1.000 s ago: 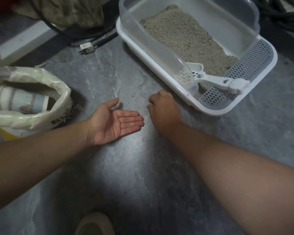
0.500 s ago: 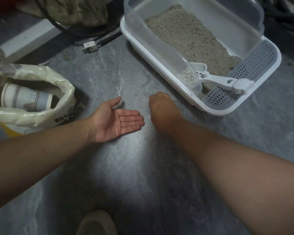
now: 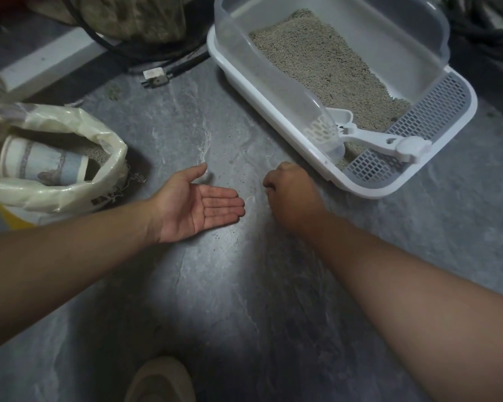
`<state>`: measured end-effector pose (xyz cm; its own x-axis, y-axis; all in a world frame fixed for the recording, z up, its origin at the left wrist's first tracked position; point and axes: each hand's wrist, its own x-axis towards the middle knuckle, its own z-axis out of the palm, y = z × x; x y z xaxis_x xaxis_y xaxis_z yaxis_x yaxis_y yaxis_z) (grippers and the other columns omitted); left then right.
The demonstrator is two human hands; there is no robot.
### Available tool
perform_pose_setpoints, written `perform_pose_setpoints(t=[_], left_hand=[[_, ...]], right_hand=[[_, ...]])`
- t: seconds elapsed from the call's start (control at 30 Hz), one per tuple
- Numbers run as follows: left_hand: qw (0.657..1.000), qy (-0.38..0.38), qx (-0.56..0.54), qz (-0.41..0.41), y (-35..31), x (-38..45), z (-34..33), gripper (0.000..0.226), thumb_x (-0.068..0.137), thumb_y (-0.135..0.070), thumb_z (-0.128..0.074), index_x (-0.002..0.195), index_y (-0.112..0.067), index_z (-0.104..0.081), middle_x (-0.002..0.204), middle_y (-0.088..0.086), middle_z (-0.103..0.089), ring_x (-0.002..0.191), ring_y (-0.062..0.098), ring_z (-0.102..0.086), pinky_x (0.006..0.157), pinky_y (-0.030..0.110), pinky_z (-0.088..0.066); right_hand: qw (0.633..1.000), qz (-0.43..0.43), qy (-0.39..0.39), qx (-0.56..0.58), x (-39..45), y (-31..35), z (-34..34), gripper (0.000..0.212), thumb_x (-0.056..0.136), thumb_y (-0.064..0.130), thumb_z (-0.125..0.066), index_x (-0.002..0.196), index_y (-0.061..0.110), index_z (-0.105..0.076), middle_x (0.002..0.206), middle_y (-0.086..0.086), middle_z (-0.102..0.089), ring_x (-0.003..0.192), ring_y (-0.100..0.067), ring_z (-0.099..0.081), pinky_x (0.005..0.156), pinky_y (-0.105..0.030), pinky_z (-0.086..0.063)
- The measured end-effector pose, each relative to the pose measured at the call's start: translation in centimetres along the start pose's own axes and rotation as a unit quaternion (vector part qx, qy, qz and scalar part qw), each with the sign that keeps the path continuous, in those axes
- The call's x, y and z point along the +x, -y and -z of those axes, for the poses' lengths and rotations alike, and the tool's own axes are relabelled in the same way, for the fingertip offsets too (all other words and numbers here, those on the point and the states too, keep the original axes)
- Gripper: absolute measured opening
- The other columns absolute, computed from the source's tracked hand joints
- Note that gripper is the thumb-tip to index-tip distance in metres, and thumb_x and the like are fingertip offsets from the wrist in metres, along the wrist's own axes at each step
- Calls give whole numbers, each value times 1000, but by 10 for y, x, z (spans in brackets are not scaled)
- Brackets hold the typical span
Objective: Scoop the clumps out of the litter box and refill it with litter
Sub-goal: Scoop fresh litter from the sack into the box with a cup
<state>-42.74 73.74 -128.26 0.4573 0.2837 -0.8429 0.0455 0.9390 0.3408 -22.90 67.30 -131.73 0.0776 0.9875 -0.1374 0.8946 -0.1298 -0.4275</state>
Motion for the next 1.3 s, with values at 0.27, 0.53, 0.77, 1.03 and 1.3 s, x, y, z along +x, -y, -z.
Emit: perform_pose_setpoints(t=[0.27, 0.53, 0.77, 1.03, 1.3], left_hand=[[1000, -3, 10, 2, 3, -3, 3, 77, 100, -56, -39, 130, 13, -55, 126, 33, -64, 116, 47, -65, 102, 52, -51], [1000, 5, 0, 0, 7, -4, 2, 78, 101, -56, -38, 131, 13, -54, 127, 34, -63, 118, 48, -63, 109, 51, -45], [999, 43, -20, 26, 15, -2, -5, 69, 101, -55, -36, 116, 5, -66, 115, 20, -67, 104, 31, -71, 92, 41, -58], [996, 84, -9, 29, 11, -3, -8, 68, 101, -52, -36, 137, 1, -59, 146, 24, -53, 139, 35, -49, 120, 46, -33], [996, 50, -68, -11, 5, -8, 4, 69, 104, -46, -34, 128, 14, -60, 135, 33, -58, 124, 46, -60, 103, 54, -49]], right_hand=[[997, 31, 41, -53, 0, 4, 12, 18, 83, -6, -56, 94, 5, -67, 100, -15, -60, 92, -34, -61, 73, -37, -51], [995, -18, 78, -54, -11, 20, 18, 22, 87, 0, -53, 109, 6, -57, 113, -15, -56, 109, -32, -54, 89, -38, -45], [974, 2, 25, 227, -50, 86, 15, 16, 97, 14, -51, 100, 5, -64, 97, -12, -68, 90, -25, -63, 82, -42, -50], [976, 30, -28, 212, -53, 93, 11, 10, 92, 7, -56, 98, 7, -64, 92, -7, -67, 84, -19, -62, 76, -37, -49], [991, -96, -34, 89, -56, 18, 33, 36, 92, 26, -64, 125, 13, -62, 122, -11, -59, 111, -26, -57, 96, -37, -47]])
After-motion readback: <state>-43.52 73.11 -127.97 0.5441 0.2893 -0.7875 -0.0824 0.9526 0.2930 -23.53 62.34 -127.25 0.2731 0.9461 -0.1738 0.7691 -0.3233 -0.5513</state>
